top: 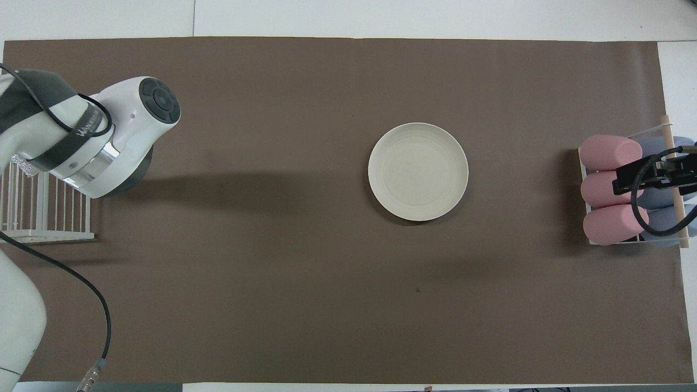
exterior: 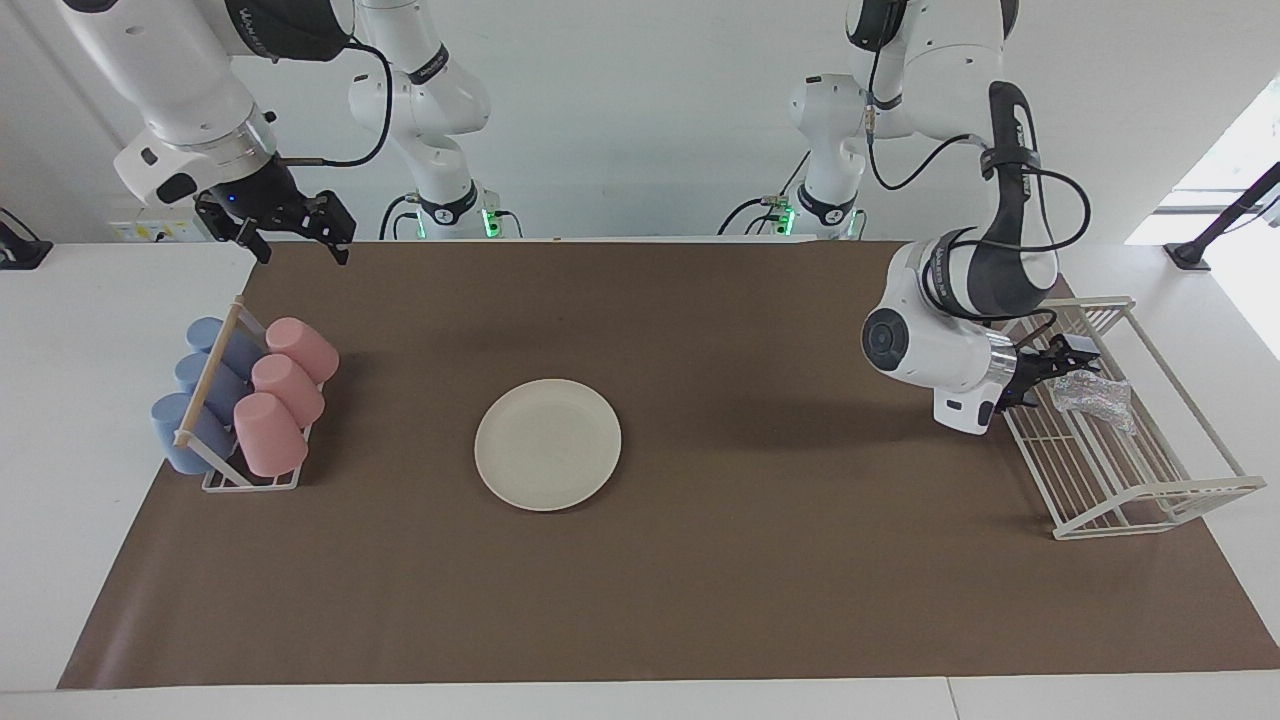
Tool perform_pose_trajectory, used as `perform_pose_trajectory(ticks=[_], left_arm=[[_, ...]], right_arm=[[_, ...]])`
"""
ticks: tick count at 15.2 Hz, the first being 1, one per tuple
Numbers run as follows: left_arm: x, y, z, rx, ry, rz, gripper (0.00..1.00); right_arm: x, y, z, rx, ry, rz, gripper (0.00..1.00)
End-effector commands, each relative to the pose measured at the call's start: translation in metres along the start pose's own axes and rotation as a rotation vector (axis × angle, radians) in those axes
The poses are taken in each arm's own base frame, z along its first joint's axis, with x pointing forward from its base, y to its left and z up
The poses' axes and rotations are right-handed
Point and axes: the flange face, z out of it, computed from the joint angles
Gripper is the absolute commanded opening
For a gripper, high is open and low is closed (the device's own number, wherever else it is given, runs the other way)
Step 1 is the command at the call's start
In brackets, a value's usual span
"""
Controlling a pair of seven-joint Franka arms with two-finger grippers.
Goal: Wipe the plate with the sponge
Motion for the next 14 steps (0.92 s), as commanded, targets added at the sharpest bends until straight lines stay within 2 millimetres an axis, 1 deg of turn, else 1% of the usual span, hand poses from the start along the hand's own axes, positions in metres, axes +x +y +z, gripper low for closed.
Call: perform_pose_trajectory(ticks=[1,2,6,8,9,10,12,14], left_arm=[[-0.006,-0.06,-0.026,-0.157,0.007,0.0,1.0],[-0.009,-0.071,-0.033,-0.21,0.001,-0.024,1.0],[-0.018,-0.106,-0.057,-0.377,-0.003,-0.106,1.0],[-0.031,-0.135,-0.062,-0.548,-0.032,-0.177,1.0],[-0.039,-0.144,-0.07,-0.607,-0.031,-0.181,1.0],[-0.047,-0.152,-0.078,-0.655,-0.029,-0.175,1.0],[-0.061,-0.161,-0.094,-0.808,-0.05,-0.187,1.0],[-0.076,-0.168,-0.102,-0.921,-0.109,-0.185,1.0]], right_arm=[[0.0,-0.002,-0.004,0.015,0.017,0.013,1.0],[0.0,-0.002,-0.004,0.013,0.017,0.013,1.0],[0.0,-0.002,-0.004,0.01,0.019,0.014,1.0],[0.0,-0.002,-0.005,0.009,0.021,0.014,1.0],[0.0,-0.002,-0.005,0.009,0.021,0.015,1.0],[0.0,-0.002,-0.005,0.009,0.021,0.015,1.0],[0.0,-0.002,-0.005,0.007,0.021,0.022,1.0],[0.001,-0.003,-0.005,0.006,0.022,0.02,1.0]])
